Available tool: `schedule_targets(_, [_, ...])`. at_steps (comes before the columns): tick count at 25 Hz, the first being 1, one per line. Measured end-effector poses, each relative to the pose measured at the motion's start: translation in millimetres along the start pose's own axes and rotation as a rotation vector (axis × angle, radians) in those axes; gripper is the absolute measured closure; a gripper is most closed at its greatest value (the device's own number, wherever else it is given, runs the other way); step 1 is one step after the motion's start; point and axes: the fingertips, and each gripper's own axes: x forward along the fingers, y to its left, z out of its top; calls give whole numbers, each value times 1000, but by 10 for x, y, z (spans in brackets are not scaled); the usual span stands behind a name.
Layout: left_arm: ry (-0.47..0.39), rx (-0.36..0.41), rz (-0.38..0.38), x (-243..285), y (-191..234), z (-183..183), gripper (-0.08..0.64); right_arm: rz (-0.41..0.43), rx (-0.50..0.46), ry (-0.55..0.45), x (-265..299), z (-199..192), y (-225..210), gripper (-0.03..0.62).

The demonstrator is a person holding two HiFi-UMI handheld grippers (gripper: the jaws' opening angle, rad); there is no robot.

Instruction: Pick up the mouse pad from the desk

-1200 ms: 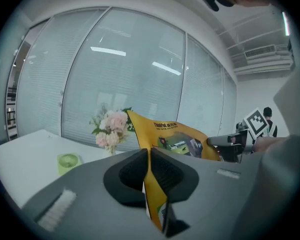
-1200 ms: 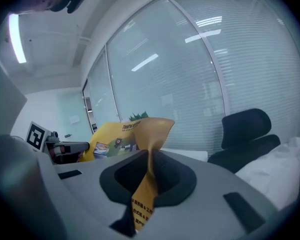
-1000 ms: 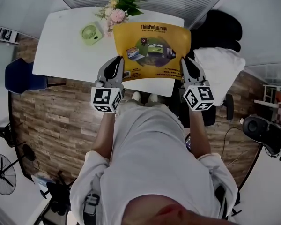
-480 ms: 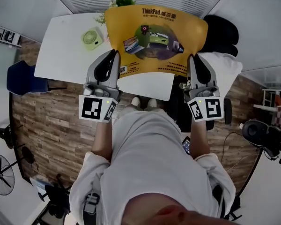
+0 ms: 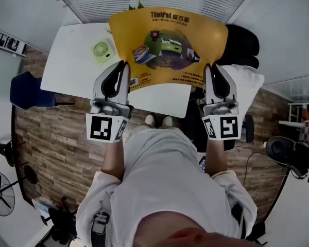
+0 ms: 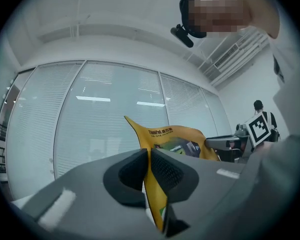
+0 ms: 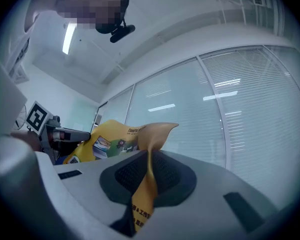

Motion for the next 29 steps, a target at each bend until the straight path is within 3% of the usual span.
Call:
schedule_targets(8, [-21, -8, 18, 38, -70, 46, 540, 0, -19, -8, 32, -6, 24, 560])
schedule_targets(21, [-69, 47, -7, 22, -106, 72, 540, 1, -36, -48, 10, -4, 59, 558])
schedule_targets(29, [-63, 48, 26, -57, -134, 113, 540, 10, -63, -68, -44, 109, 83, 558])
